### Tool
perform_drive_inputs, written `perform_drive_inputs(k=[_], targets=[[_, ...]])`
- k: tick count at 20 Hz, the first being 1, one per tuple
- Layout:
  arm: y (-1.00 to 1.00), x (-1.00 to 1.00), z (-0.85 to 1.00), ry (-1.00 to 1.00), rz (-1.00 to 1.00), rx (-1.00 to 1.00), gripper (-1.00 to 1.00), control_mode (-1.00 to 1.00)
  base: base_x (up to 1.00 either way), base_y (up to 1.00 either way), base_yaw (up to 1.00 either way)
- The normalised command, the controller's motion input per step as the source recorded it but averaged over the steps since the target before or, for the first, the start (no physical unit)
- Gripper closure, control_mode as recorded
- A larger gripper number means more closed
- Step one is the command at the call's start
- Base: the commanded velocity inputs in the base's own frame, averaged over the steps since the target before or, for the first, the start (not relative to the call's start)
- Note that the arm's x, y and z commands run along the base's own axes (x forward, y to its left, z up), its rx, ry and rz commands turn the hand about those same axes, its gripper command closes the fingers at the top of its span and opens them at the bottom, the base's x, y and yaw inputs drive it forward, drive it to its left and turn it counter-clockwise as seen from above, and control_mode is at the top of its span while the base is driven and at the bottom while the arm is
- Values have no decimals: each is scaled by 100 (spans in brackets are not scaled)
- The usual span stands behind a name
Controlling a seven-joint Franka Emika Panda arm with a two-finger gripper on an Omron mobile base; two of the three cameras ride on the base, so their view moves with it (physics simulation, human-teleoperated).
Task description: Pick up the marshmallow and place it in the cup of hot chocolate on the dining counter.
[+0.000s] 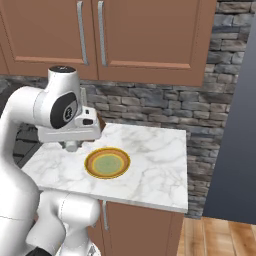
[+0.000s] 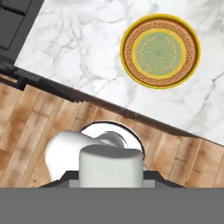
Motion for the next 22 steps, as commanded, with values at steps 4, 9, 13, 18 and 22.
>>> perform_drive_inputs(k=[4,9,13,18,22], targets=[[1,-45,41,-1,-1,0,100,-100,0,0,0],[0,-20,11,0,-3,0,100,-100,0,0,0],[0,-6,0,0,0,0,100,-100,0,0,0],[0,-9,0,0,0,0,100,100,-53,0,1],[0,0,0,0,0,0,100,100,-100,24,26]])
